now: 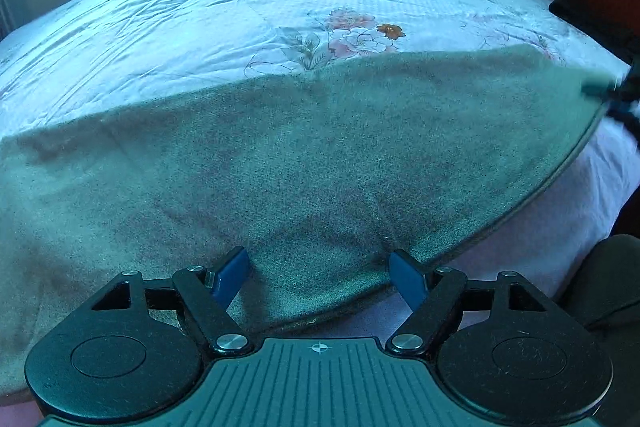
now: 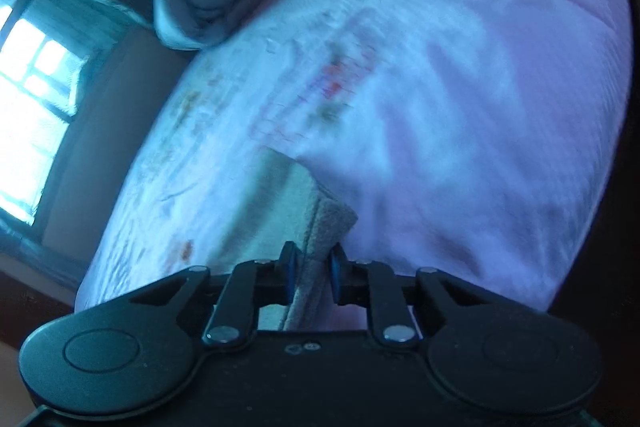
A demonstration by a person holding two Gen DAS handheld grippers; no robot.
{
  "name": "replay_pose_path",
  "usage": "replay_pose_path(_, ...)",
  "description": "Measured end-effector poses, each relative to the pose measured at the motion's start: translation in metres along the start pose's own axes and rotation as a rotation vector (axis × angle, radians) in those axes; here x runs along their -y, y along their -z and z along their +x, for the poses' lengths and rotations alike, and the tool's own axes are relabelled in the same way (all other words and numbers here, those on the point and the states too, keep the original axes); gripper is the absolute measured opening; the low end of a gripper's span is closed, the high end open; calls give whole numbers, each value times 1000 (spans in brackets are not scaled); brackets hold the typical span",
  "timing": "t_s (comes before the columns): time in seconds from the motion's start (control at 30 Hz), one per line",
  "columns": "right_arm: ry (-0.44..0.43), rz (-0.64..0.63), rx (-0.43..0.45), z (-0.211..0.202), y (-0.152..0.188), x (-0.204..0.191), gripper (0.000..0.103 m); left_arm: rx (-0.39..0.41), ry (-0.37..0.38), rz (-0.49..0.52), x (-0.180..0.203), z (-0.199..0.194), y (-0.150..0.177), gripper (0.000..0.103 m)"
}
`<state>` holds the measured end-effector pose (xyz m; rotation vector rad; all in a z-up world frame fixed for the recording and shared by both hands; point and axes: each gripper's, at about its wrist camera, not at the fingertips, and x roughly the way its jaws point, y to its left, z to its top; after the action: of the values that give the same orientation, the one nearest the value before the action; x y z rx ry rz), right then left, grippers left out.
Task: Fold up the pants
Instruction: 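Carry the held cuff with the right gripper over the legs toward the waistband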
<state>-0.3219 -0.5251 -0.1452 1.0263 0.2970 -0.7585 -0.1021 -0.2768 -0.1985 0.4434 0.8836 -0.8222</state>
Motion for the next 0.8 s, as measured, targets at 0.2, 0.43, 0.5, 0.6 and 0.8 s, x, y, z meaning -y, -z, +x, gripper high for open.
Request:
replay_pose_path(0.2, -200, -176, -7, -11, -1, -79, 7, 42, -17, 12, 2, -3, 6, 77)
replay_pose_path(0.43, -487, -424, -241, 13, 40, -200, 7, 82, -2, 18, -1, -14, 17, 77)
replay_pose_path(0.5, -562, -469, -333, 21, 56, -223, 7, 82, 5, 23, -3, -17, 19, 77)
replay_pose_path(0.6, -654, -533, -484, 32, 86, -250, 7, 84, 14, 41, -6, -23, 22, 77)
replay_pose_path(0.8, -696, -598, -692, 60, 131, -278, 7, 122, -39, 9, -56, -68, 43, 73)
